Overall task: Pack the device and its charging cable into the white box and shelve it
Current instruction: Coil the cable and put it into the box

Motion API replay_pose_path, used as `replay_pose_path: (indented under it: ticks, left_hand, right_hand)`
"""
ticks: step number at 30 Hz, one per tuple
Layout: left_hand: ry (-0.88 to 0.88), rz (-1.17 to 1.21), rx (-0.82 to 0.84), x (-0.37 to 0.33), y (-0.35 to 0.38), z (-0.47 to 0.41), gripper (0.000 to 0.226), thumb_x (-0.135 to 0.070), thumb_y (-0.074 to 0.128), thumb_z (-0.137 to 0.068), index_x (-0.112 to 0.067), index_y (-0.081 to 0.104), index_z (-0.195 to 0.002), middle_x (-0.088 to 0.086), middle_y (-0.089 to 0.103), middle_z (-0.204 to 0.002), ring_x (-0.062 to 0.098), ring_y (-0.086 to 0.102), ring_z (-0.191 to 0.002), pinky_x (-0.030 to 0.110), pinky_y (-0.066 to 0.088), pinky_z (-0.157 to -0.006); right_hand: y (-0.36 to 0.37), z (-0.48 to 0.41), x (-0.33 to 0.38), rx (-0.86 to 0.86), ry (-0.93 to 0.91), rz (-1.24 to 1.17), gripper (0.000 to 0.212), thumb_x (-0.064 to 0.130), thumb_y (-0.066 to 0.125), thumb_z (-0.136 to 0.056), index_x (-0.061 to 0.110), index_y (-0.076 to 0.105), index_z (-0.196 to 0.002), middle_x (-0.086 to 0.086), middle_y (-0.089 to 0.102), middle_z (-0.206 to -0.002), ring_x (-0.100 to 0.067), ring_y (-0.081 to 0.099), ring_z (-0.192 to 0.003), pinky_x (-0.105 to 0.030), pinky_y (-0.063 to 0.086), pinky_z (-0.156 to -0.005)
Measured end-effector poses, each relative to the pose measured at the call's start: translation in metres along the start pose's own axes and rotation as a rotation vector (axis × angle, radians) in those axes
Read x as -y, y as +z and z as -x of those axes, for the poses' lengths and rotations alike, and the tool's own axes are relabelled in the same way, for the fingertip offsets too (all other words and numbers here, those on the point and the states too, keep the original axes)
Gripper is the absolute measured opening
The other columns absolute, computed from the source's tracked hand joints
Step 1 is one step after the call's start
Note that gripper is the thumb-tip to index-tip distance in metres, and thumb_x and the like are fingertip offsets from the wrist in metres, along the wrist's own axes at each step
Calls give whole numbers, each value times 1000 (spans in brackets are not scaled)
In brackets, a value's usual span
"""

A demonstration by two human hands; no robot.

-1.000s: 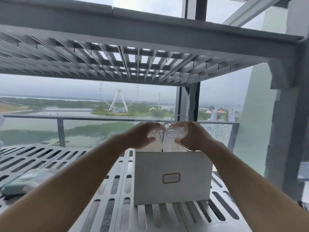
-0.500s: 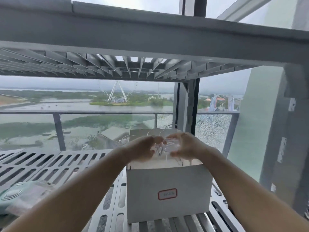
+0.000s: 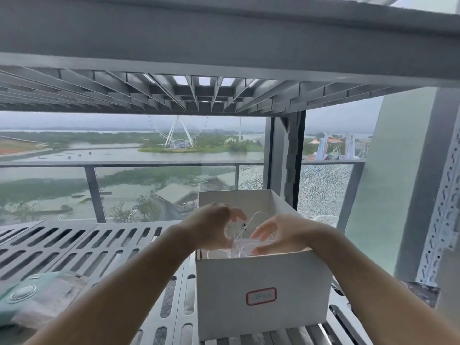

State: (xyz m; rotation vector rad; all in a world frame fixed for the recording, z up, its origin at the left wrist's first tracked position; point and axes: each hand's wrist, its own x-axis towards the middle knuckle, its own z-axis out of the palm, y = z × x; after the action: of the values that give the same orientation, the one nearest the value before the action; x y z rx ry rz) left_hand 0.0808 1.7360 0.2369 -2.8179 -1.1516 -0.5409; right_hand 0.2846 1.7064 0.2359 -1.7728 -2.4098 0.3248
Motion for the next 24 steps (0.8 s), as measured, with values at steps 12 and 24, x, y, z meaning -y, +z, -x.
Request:
replay_pose_path:
  ticks: [12, 24]
  left_hand:
    - [-103, 141, -6, 15, -18, 16, 67, -10, 73, -67, -33, 49, -126, -6, 54, -129, 10, 49, -114, 24, 42, -93]
    - [-218, 174, 9, 23, -26, 39, 66, -1, 63, -70, -26, 46, -129, -1, 54, -125, 15, 51, -111, 25, 46, -87]
  right_hand:
    - [-2, -5, 29, -212, -123, -175, 33, 48, 68, -76, 29, 67, -103, 14, 69, -101, 2, 62, -85, -19, 44, -75]
    - [-3, -27, 76, -152, -17, -57, 41, 41, 69, -79, 18, 64, -113, 3, 65, -114, -12, 60, -100, -27, 46, -93]
